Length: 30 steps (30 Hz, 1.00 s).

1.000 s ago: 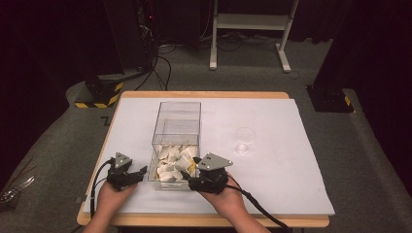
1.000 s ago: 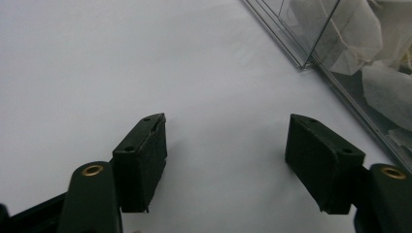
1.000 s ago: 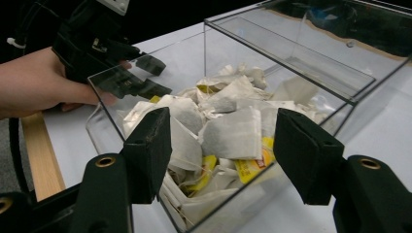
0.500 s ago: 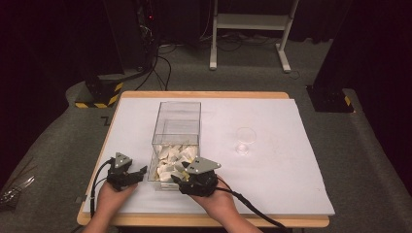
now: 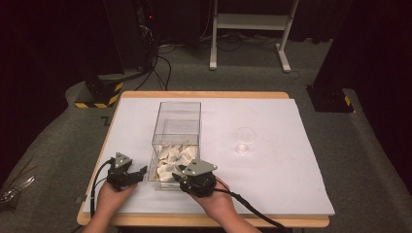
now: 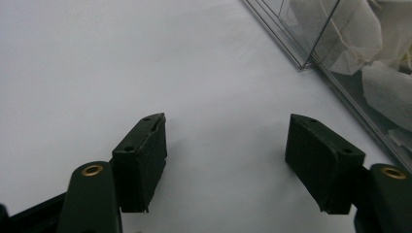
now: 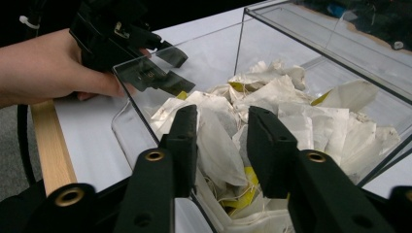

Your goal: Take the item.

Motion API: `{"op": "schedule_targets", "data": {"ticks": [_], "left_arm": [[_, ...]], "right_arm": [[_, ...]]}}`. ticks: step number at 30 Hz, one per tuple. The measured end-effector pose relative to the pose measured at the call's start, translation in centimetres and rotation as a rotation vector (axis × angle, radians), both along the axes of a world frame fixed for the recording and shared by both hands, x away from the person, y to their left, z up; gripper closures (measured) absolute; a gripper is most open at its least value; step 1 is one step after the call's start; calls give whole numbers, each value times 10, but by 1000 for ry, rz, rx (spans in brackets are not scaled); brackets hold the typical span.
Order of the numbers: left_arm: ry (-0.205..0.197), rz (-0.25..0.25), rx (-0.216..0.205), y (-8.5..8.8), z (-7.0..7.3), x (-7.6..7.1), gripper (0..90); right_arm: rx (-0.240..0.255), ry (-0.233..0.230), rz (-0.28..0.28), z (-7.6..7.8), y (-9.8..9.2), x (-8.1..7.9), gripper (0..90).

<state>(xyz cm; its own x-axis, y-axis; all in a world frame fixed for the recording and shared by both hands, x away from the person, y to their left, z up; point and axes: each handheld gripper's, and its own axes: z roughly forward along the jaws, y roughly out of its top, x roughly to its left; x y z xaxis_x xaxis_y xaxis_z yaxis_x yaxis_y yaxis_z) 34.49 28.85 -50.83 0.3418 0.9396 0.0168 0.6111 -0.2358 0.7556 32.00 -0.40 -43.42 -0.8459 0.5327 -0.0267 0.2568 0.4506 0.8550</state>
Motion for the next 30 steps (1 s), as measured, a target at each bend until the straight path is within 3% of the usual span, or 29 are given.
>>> {"op": "schedule_targets", "data": {"ticks": [10,30], "left_arm": [[0,-1,1,0,0,0,316],[0,-1,1,0,0,0,315]], "right_arm": [[-19,-16,-5,-3,-2,0,882],[41,-44,-26,9,-17,3,889]]}}
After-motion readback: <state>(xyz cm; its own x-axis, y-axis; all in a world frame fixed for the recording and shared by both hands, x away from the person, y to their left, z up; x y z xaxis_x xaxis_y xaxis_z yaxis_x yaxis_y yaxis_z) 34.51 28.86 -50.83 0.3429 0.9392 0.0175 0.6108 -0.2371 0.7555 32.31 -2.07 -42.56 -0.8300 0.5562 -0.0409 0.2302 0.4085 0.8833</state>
